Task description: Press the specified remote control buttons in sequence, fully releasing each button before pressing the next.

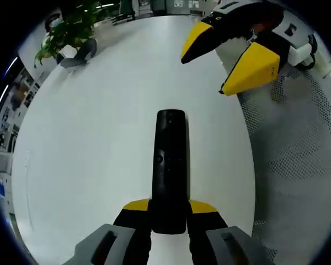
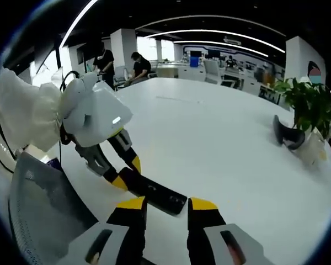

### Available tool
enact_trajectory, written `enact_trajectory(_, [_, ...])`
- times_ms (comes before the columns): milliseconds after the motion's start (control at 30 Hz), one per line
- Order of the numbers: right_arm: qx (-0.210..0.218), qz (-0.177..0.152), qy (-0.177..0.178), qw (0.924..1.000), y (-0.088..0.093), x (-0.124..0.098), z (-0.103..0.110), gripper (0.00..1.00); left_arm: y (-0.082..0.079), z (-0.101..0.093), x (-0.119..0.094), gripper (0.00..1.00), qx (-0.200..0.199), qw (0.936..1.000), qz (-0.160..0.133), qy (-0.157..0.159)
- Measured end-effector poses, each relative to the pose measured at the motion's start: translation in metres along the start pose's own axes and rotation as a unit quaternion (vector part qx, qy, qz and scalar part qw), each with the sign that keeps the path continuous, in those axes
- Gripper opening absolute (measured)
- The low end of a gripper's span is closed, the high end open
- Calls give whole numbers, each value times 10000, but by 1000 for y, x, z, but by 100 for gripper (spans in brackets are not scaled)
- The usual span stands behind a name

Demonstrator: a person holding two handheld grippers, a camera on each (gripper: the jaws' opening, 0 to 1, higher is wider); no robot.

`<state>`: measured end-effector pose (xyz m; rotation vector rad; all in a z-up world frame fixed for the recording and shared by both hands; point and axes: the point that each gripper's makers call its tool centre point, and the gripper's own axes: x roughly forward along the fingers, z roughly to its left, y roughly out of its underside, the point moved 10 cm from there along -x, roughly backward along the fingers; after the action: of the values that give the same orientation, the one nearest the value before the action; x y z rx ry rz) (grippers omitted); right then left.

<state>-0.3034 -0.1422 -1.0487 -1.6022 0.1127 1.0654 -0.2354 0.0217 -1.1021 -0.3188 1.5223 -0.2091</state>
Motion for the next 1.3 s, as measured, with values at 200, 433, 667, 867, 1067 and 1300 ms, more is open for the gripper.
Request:
enact_trajectory(200, [-129, 171, -3, 9998, 2, 3, 1, 10, -1, -9, 0, 23, -75, 10000, 39, -36])
enact_trajectory(433, [-426, 278, 133, 9986, 3, 6, 0, 0, 0, -24, -1, 23, -155, 9999, -36, -50])
enact_trajectory(667, [-324, 530, -6, 9981, 7, 11, 1, 0, 0, -37, -1, 23, -208, 9997, -49, -85])
enact_trajectory(867, [-145, 933, -123, 9955, 16, 18, -1, 0, 0, -42, -1, 24, -187, 9998, -27, -53])
enact_trajectory(1067, [8, 1292, -252, 9913, 24, 23, -2, 0, -1, -45, -2, 24, -129, 9999, 49, -43])
enact_trajectory(1300, [40, 1418, -317, 9894, 25, 28, -3, 0, 0, -45, -2, 24, -118, 9999, 12, -16])
